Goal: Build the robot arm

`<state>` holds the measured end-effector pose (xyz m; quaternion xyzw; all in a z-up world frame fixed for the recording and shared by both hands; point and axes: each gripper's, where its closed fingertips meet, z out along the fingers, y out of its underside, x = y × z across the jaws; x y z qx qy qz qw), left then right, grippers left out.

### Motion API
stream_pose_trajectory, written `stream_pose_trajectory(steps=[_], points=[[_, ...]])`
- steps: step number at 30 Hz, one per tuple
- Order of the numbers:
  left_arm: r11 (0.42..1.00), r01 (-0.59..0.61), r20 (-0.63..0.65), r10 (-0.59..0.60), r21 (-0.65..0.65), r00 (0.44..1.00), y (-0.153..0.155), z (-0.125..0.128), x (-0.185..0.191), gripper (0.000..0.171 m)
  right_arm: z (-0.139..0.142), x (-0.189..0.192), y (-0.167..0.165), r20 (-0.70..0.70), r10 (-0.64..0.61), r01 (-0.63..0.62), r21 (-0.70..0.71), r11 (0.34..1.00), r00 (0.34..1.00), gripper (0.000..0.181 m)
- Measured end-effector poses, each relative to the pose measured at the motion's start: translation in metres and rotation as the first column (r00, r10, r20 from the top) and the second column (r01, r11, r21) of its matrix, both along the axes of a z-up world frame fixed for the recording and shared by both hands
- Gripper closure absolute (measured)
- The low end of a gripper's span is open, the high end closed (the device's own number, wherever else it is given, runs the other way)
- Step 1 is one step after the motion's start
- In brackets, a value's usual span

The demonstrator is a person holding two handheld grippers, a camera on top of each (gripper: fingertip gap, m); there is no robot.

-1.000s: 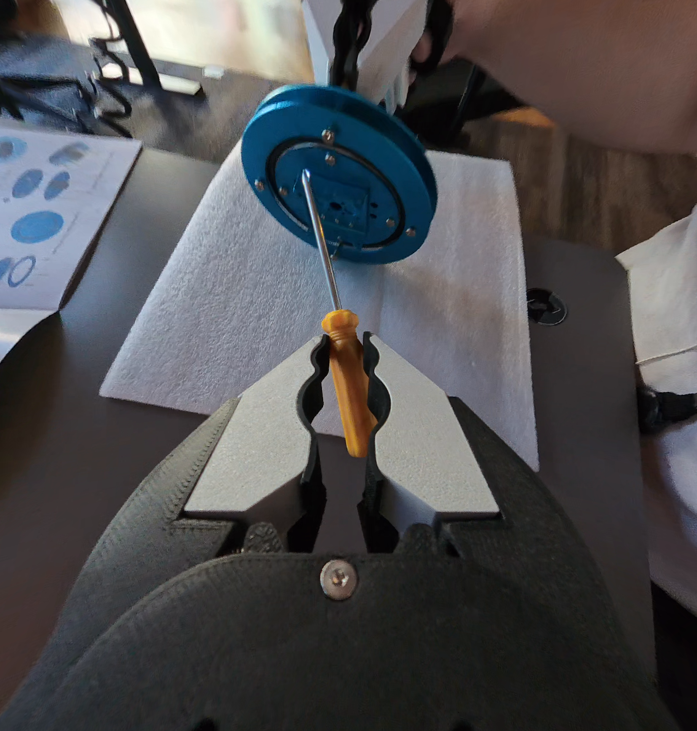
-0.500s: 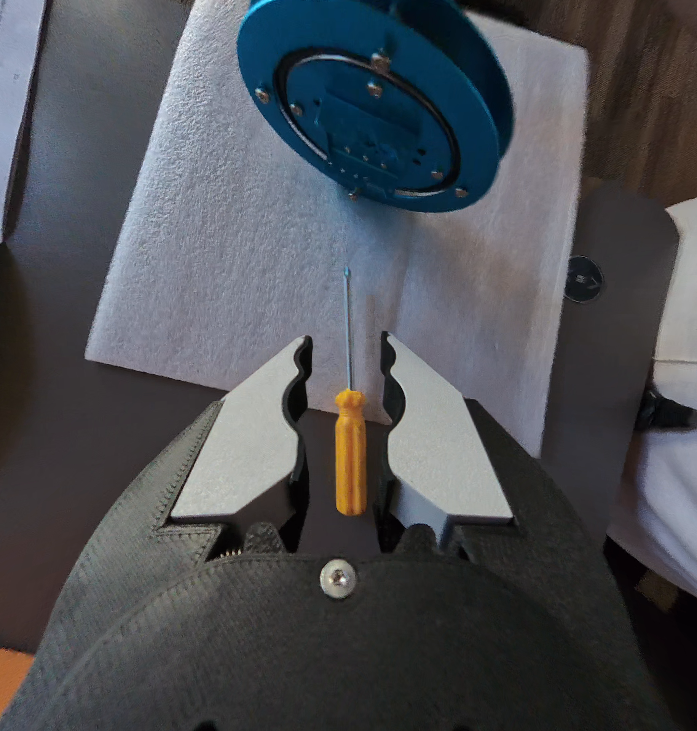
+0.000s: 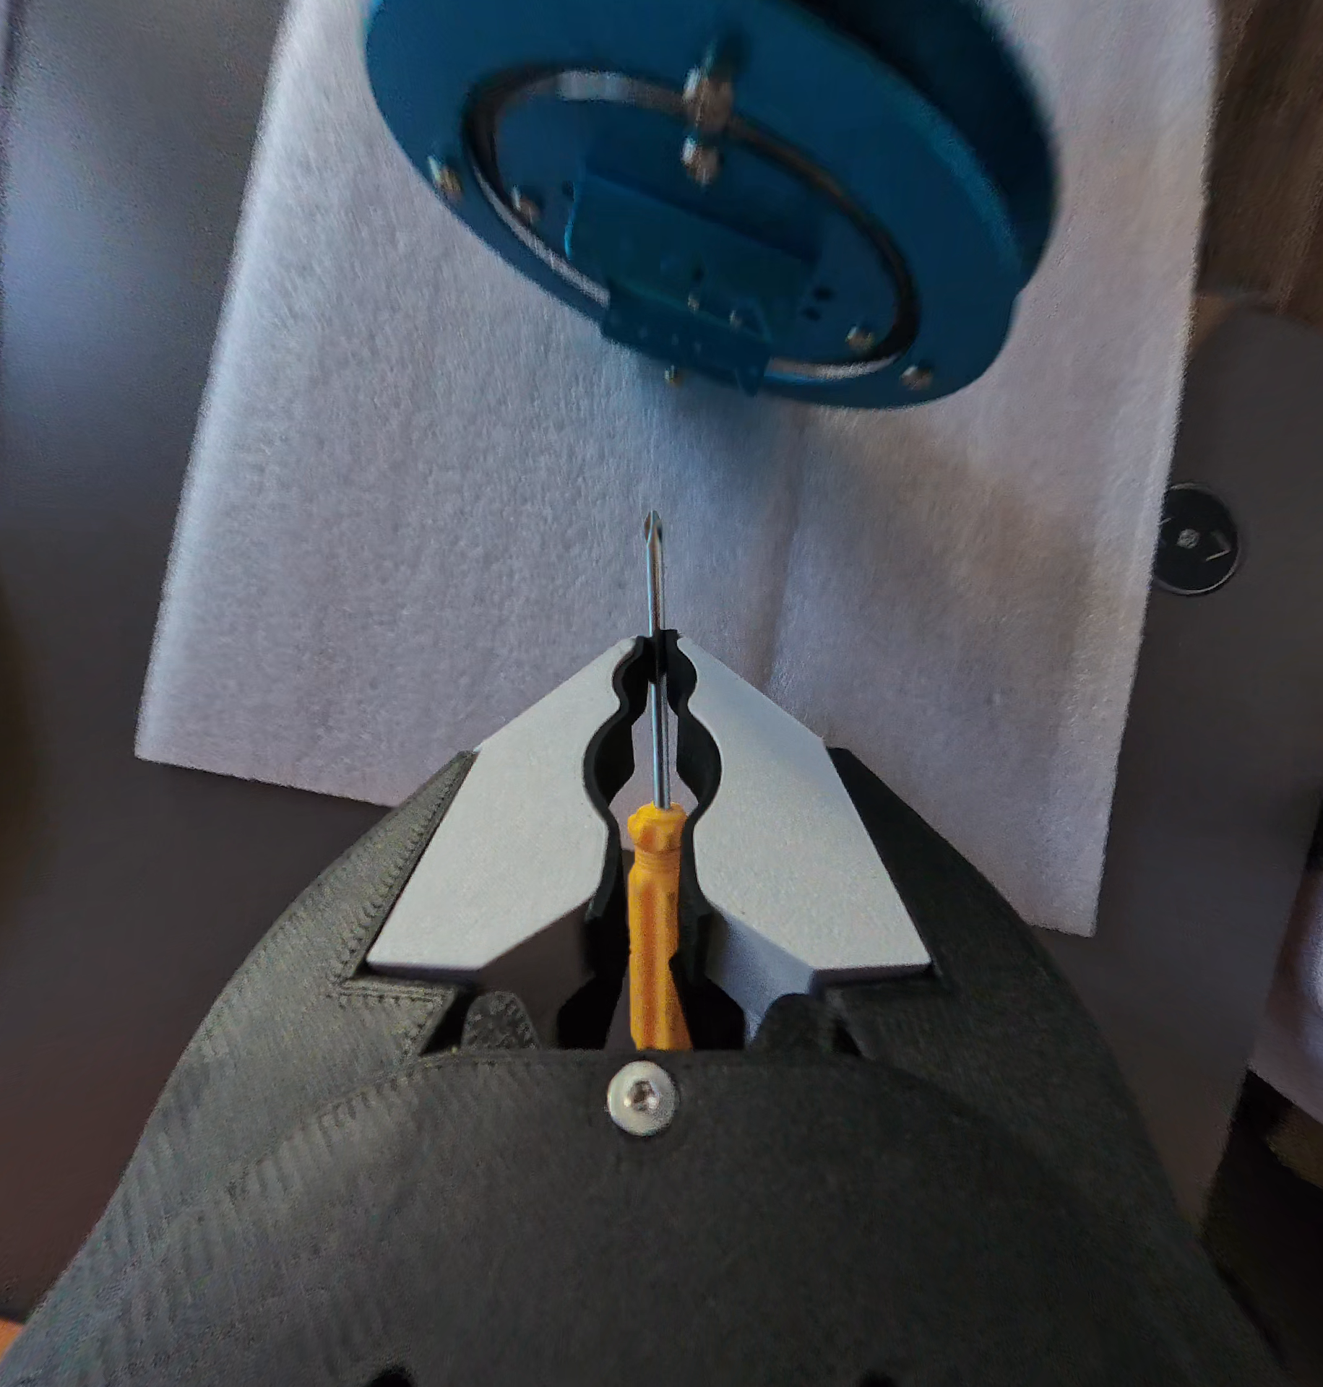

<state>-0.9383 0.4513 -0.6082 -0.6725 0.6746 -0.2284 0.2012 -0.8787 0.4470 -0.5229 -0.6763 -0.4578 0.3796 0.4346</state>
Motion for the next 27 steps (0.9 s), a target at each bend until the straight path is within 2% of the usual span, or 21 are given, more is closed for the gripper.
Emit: stream_pose_trajectory(steps=[3, 5, 7, 11, 16, 27], points=[[0.996, 0.008, 0.176, -0.024, 0.093, 0.984, 0.008, 0.028, 0.005, 0.169, 0.000, 0.001, -0.001, -0.017, 0.009, -0.009, -0.012, 1.000, 1.000, 0.178], [0.985, 0.078, 0.295, -0.122, 0.154, 0.948, 0.000, 0.047, 0.010, 0.169, 0.000, 0.001, -0.001, -0.023, 0.016, -0.016, -0.021, 1.000, 1.000, 0.178], [0.985, 0.070, 0.393, -0.128, 0.158, 0.910, -0.003, 0.060, 0.014, 0.170, 0.000, 0.001, -0.002, -0.030, 0.028, -0.029, -0.033, 0.999, 0.999, 0.178], [0.995, 0.070, 0.416, -0.093, 0.071, 0.905, -0.006, 0.056, 0.017, 0.170, 0.000, -0.001, -0.001, -0.031, 0.049, -0.051, -0.057, 0.997, 0.998, 0.178], [0.992, 0.045, 0.410, -0.089, 0.118, 0.908, -0.002, 0.054, 0.017, 0.170, 0.000, -0.007, -0.002, 0.003, 0.083, -0.082, -0.062, 0.995, 0.997, 0.178], [0.991, 0.053, 0.387, -0.096, 0.121, 0.917, -0.005, 0.048, 0.017, 0.169, -0.003, -0.019, -0.001, 0.049, 0.117, -0.114, -0.063, 0.992, 0.992, 0.178]])
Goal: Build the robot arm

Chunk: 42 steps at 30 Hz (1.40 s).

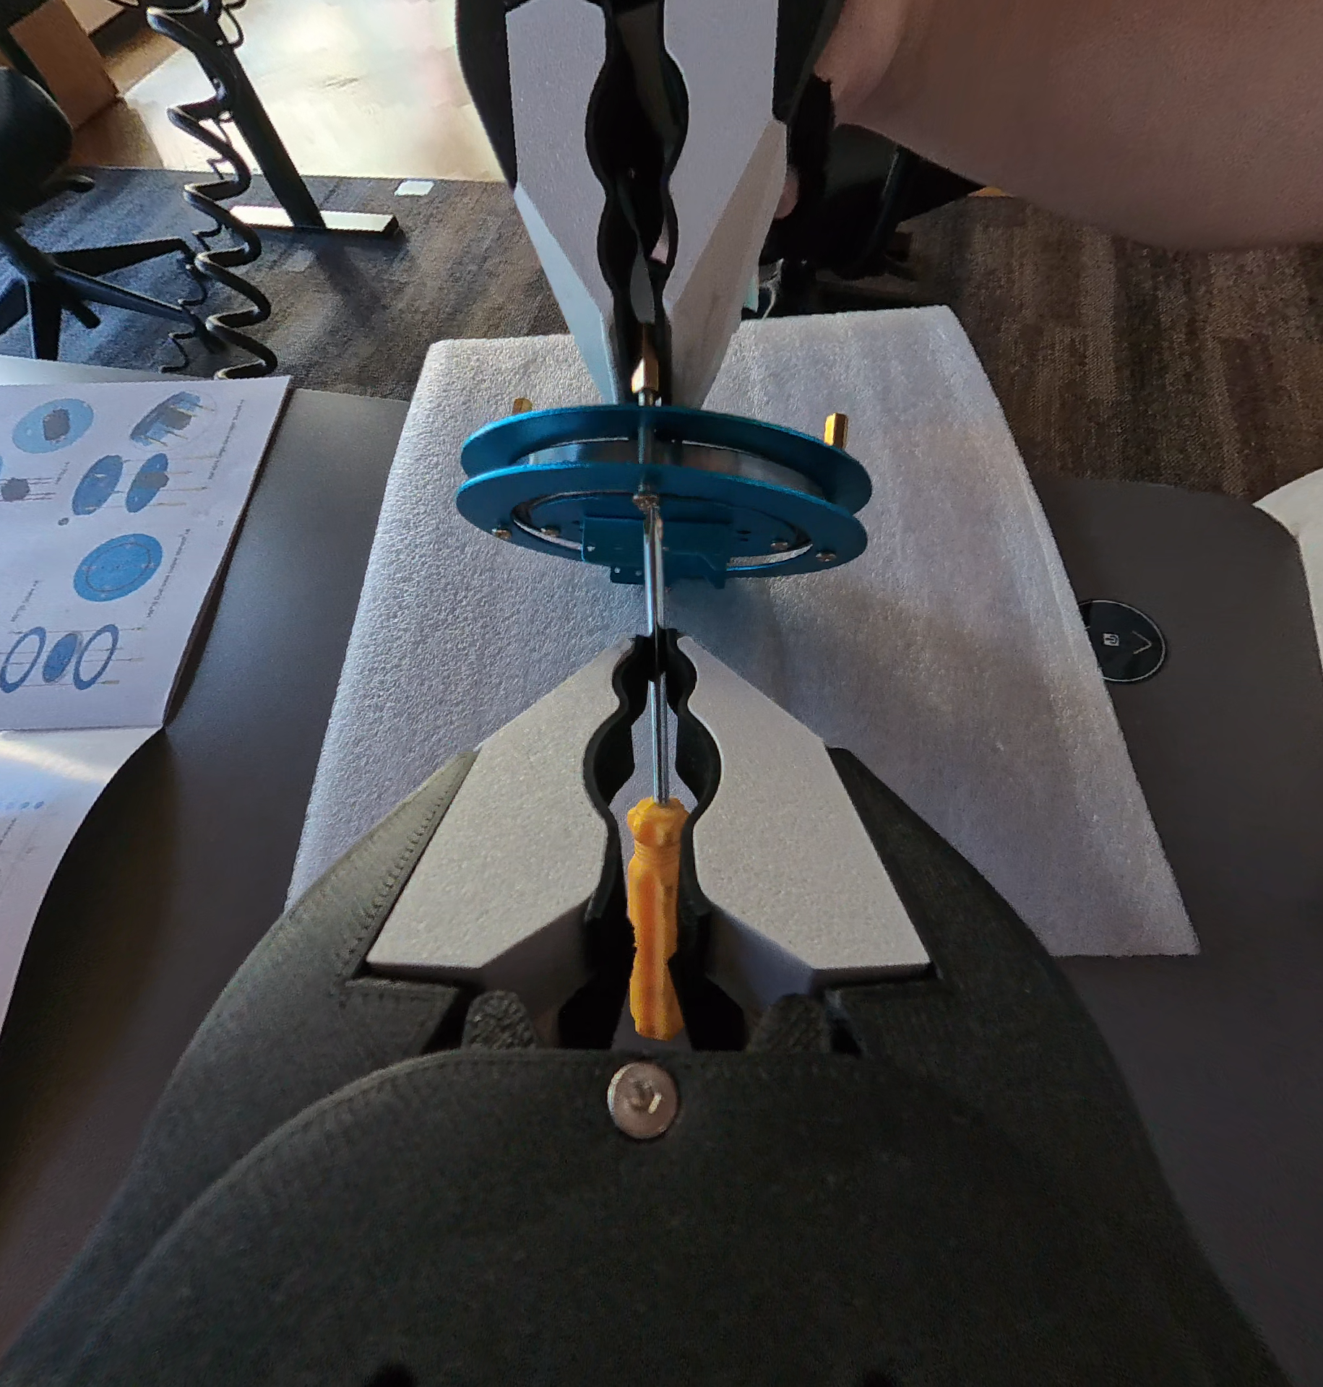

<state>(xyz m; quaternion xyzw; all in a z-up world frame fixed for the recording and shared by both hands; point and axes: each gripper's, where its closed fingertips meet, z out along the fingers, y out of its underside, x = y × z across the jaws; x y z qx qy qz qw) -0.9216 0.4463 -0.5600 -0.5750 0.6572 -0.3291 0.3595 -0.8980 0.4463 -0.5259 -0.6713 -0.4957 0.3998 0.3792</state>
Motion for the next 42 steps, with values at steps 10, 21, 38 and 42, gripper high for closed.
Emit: stream_pose_trajectory(steps=[10, 21, 38, 42], points=[[1.000, -0.018, 0.008, 0.019, -0.016, 1.000, 0.001, 0.001, -0.006, 0.169, -0.001, -0.004, 0.000, 0.026, 0.022, -0.022, 0.004, 1.000, 0.999, 0.178], [1.000, -0.010, -0.004, 0.010, 0.009, 1.000, 0.000, 0.000, -0.007, 0.169, -0.002, -0.005, -0.001, 0.026, 0.024, -0.024, -0.001, 1.000, 0.999, 0.178], [1.000, -0.001, 0.003, 0.001, -0.007, 1.000, -0.001, 0.003, -0.009, 0.169, -0.004, -0.010, -0.005, 0.056, 0.061, -0.061, 0.005, 0.998, 0.997, 0.178], [1.000, -0.006, -0.004, 0.005, -0.028, 1.000, 0.000, 0.000, -0.011, 0.169, -0.004, -0.009, -0.004, 0.053, 0.057, -0.058, 0.003, 0.998, 0.997, 0.178]])
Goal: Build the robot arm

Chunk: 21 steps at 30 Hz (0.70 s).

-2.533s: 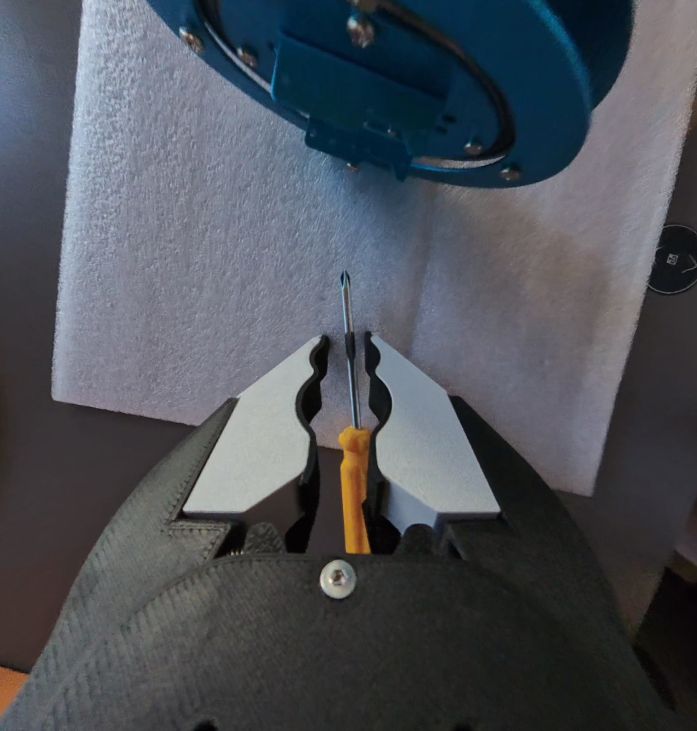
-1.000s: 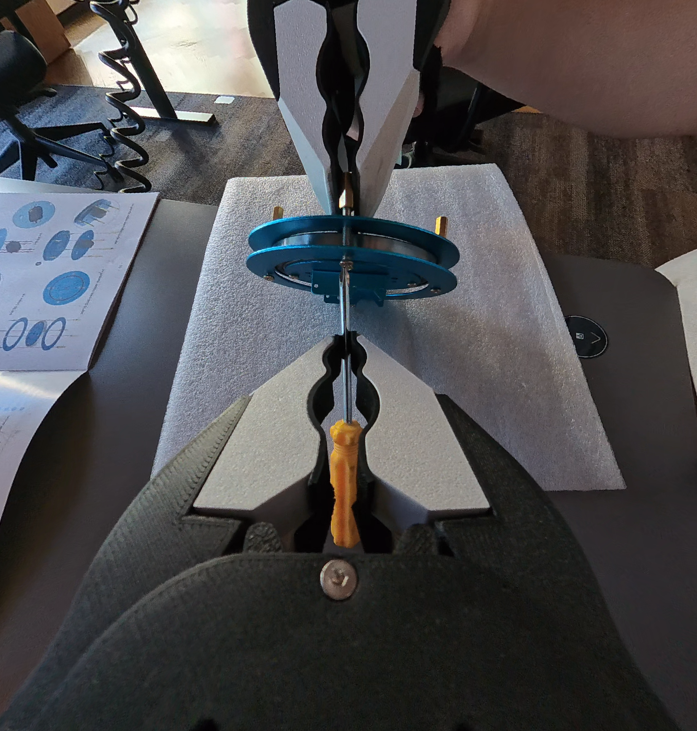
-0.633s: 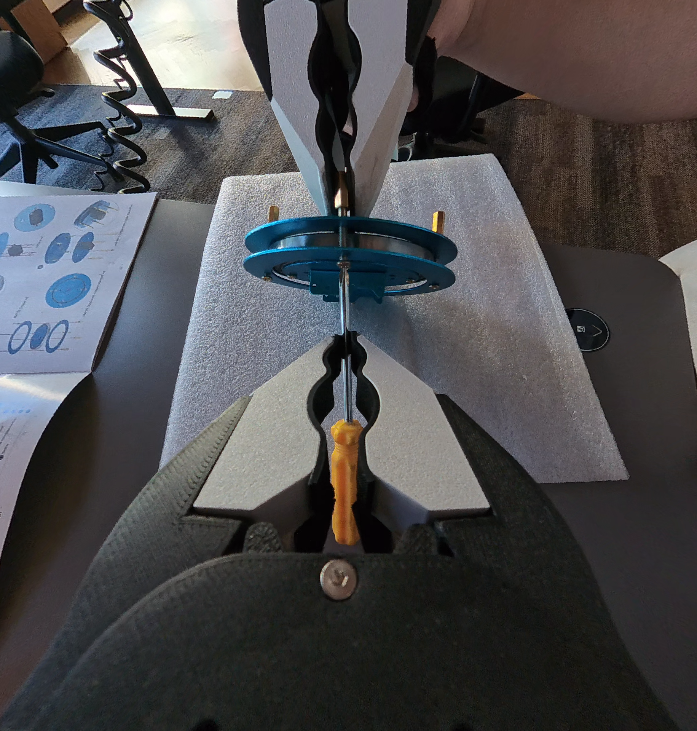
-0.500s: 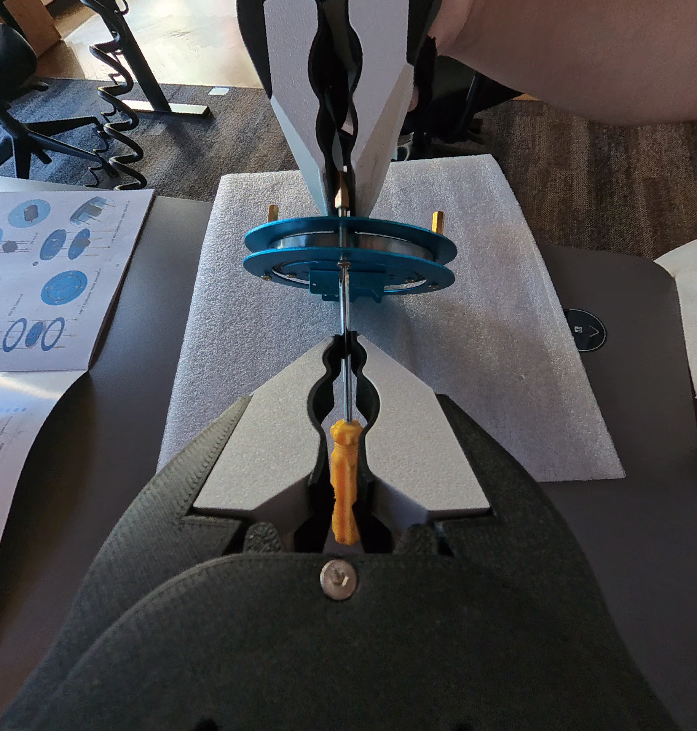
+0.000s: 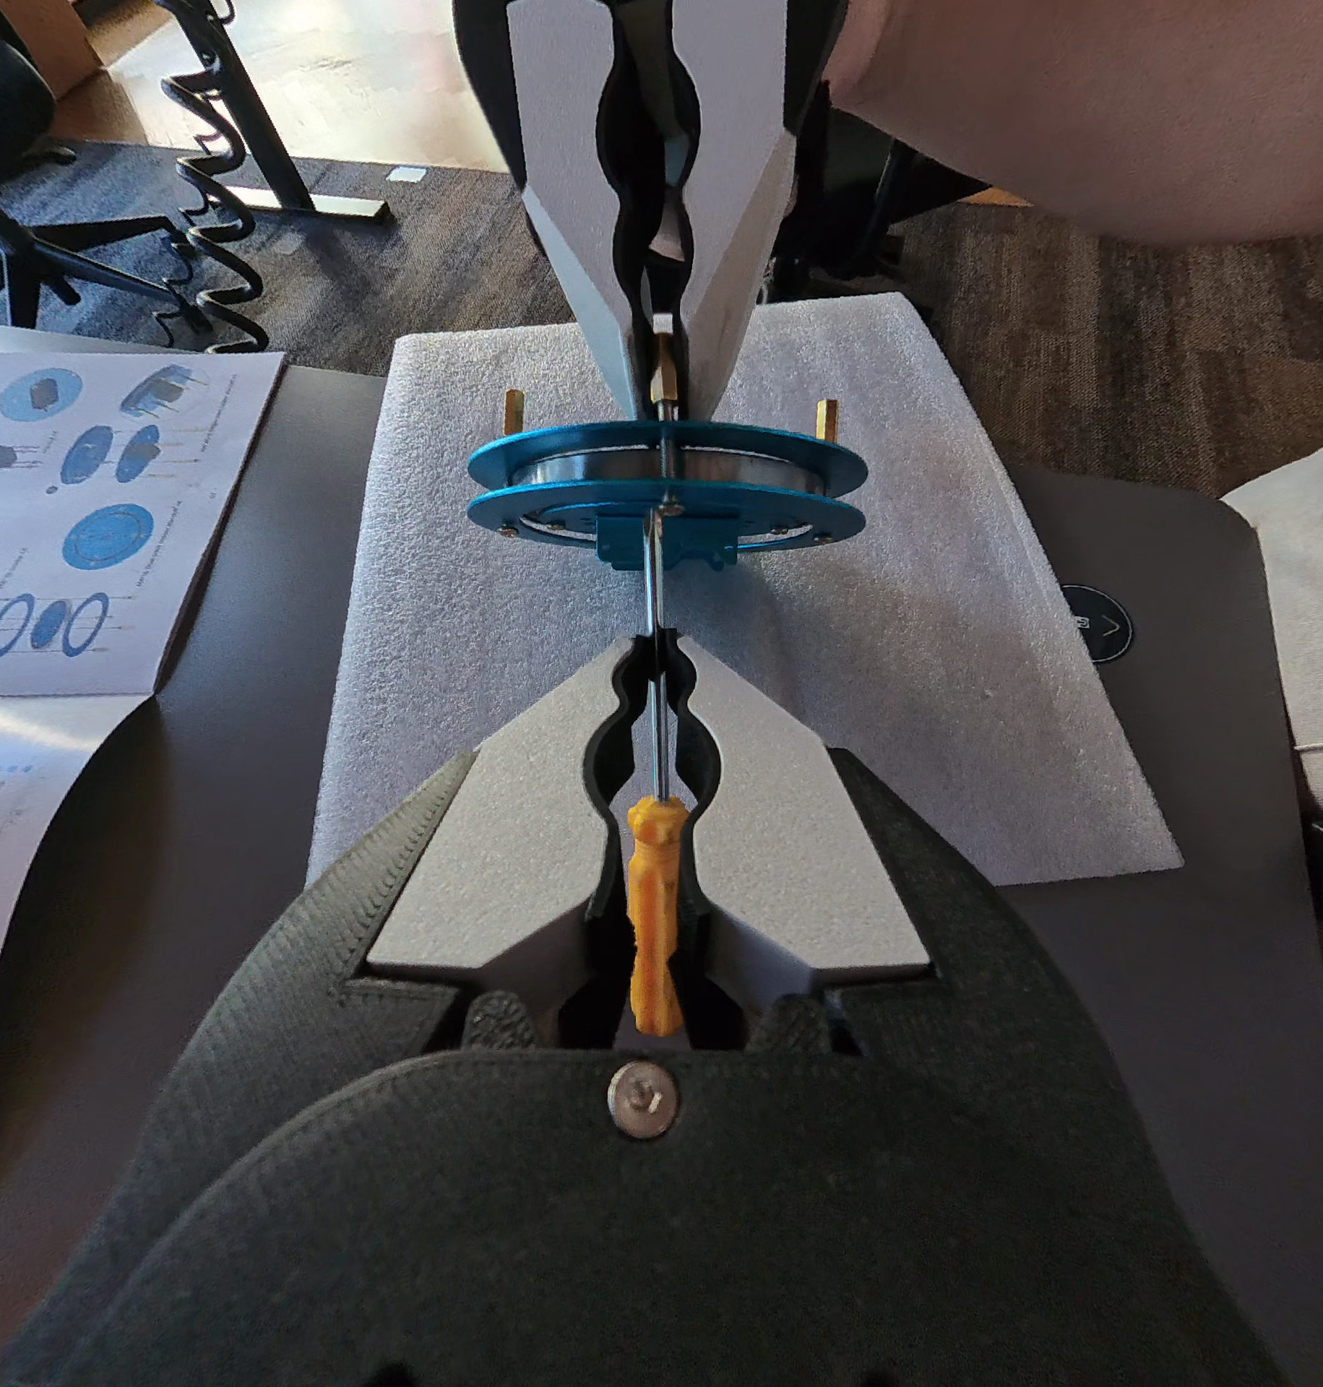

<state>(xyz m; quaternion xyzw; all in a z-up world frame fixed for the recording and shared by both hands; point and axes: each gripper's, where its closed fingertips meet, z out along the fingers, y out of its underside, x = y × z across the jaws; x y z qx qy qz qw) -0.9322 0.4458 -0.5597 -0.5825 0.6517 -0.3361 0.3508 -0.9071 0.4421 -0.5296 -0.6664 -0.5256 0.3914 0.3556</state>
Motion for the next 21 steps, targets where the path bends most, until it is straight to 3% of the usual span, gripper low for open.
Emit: stream_pose_trajectory(steps=[21], points=[[1.000, 0.012, -0.018, -0.012, 0.005, 1.000, -0.0049, -0.0021, -0.0029, 0.170, -0.0014, -0.0026, -0.0006, 0.010, 0.002, -0.002, -0.008, 1.000, 1.000, 0.178]])
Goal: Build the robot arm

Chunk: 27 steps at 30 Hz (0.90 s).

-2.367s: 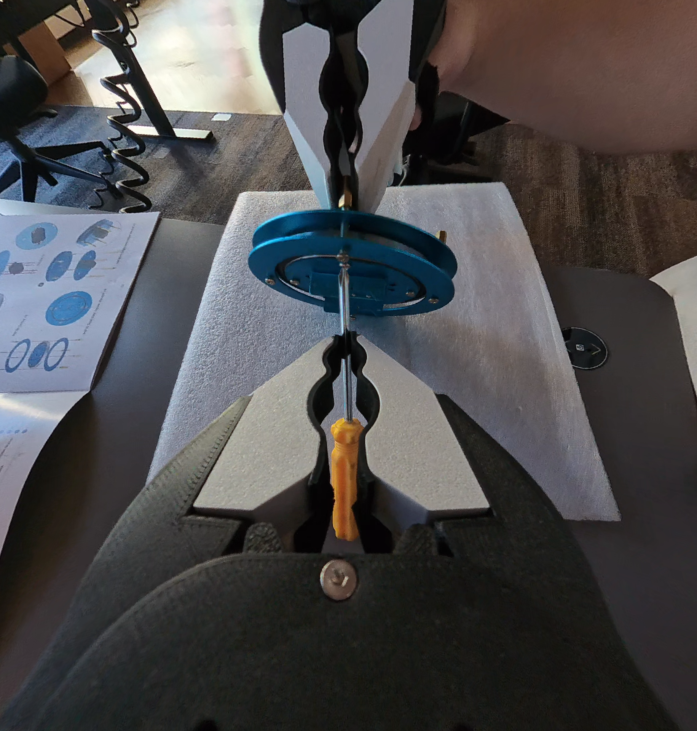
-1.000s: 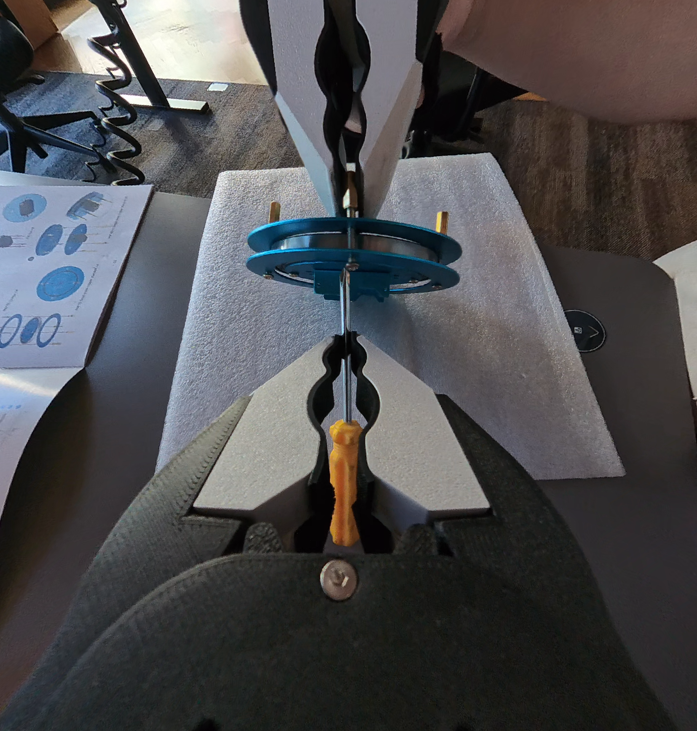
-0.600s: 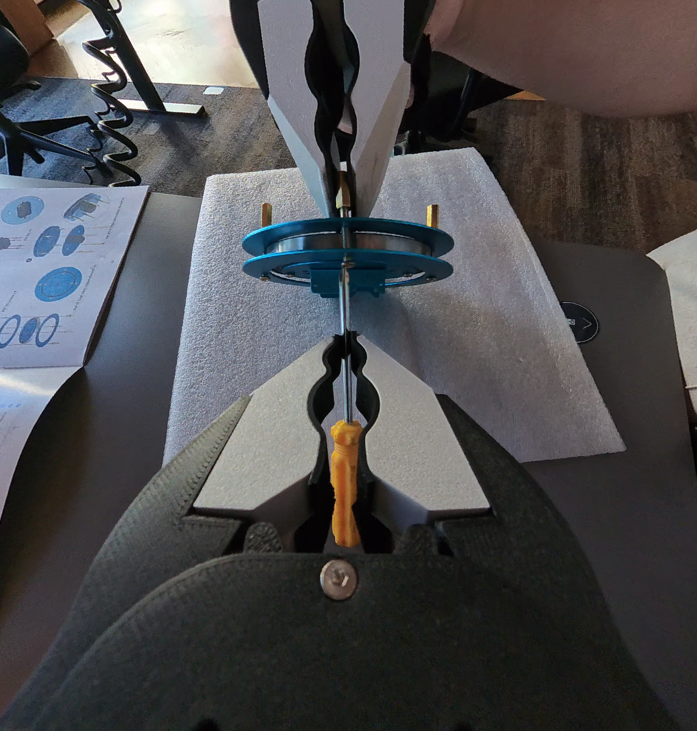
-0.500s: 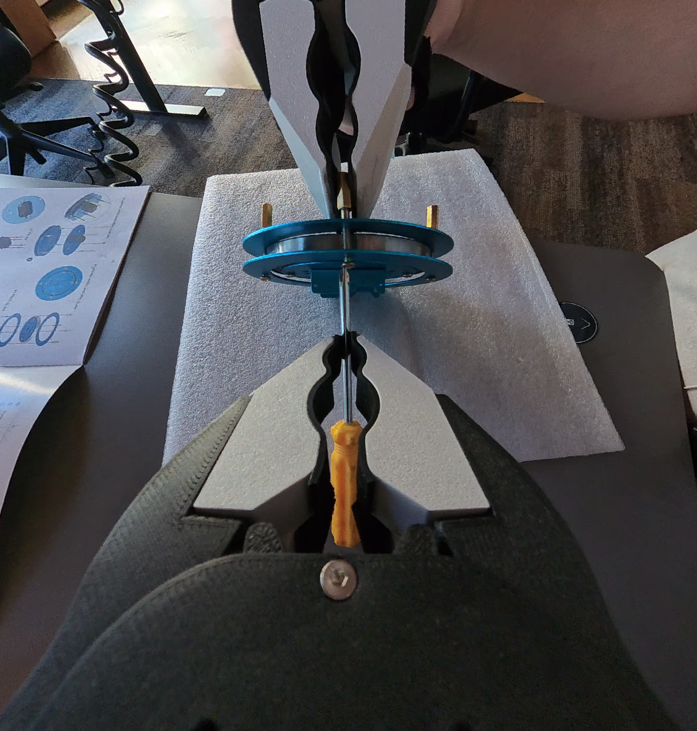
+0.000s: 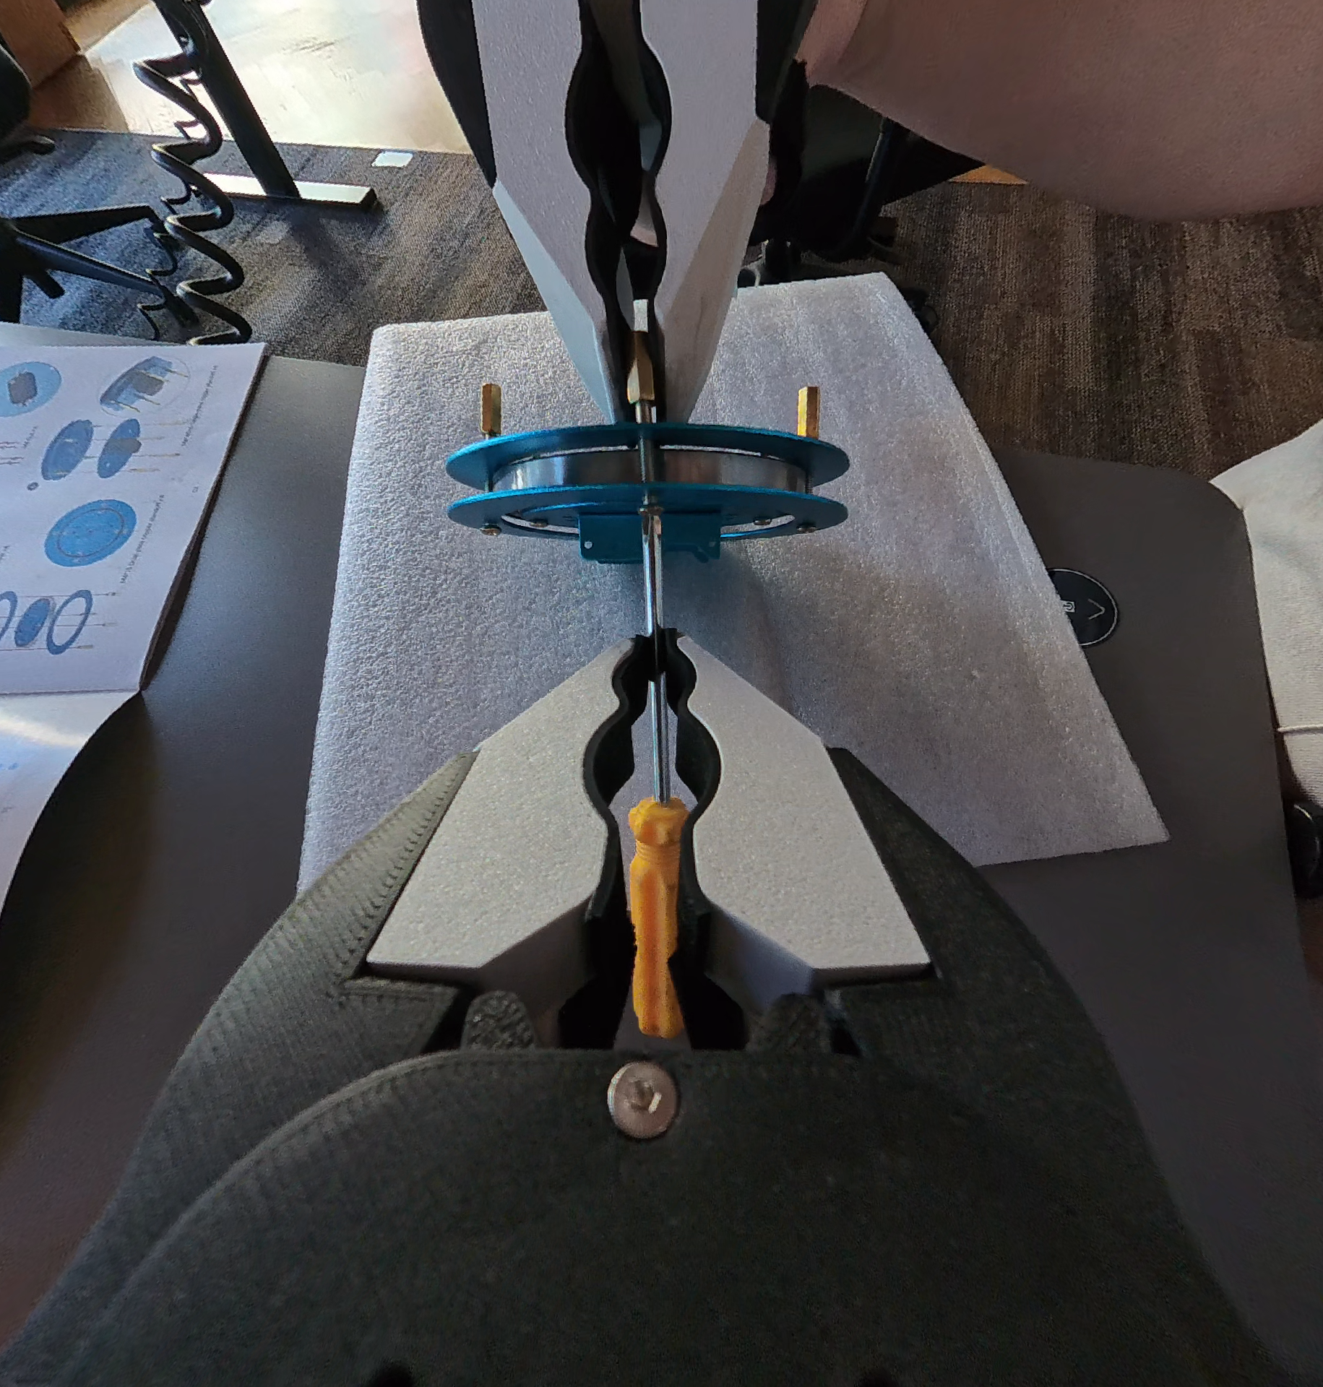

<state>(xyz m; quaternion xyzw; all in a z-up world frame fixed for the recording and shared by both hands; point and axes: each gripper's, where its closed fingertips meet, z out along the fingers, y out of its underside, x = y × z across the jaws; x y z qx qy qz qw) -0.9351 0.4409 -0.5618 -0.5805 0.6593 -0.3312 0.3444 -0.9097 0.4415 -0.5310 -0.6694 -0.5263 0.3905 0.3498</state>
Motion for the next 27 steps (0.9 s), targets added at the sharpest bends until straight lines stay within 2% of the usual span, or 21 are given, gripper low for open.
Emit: stream_pose_trajectory(steps=[4, 7, 12, 16, 20, 22, 24, 27], points=[[0.998, 0.004, -0.023, -0.006, -0.064, 1.000, -0.002, -0.001, -0.001, 0.169, -0.001, -0.001, -0.001, 0.060, -0.002, 0.000, 0.033, 0.999, 0.998, 0.177], [1.000, 0.002, -0.011, -0.002, -0.024, 1.000, 0.000, -0.001, -0.001, 0.169, -0.001, -0.001, -0.001, 0.088, -0.012, 0.008, 0.048, 0.999, 0.996, 0.177], [0.999, 0.004, 0.001, -0.004, -0.033, 1.000, 0.000, 0.000, 0.000, 0.169, 0.003, -0.001, 0.000, 0.051, -0.029, 0.027, 0.049, 0.998, 0.998, 0.175], [1.000, -0.001, 0.001, 0.001, -0.026, 1.000, 0.002, -0.001, -0.001, 0.169, 0.015, 0.004, 0.005, 0.022, -0.061, 0.057, 0.134, 0.989, 0.998, 0.170], [1.000, 0.001, 0.001, -0.001, -0.028, 1.000, 0.002, -0.001, -0.001, 0.169, 0.007, 0.006, 0.001, 0.141, -0.042, 0.007, 0.239, 0.971, 0.989, 0.166], [1.000, 0.001, 0.002, -0.001, -0.027, 1.000, 0.002, -0.001, -0.001, 0.170, 0.002, 0.005, 0.001, 0.198, -0.043, -0.015, 0.280, 0.960, 0.979, 0.170], [1.000, 0.005, 0.000, -0.005, -0.025, 1.000, 0.001, -0.001, -0.002, 0.169, 0.003, 0.003, 0.001, 0.213, -0.040, -0.026, 0.297, 0.954, 0.976, 0.176], [1.000, 0.003, 0.002, -0.003, -0.018, 1.000, 0.002, -0.001, -0.001, 0.170, 0.003, 0.004, 0.002, 0.238, -0.053, -0.016, 0.282, 0.959, 0.970, 0.171]])
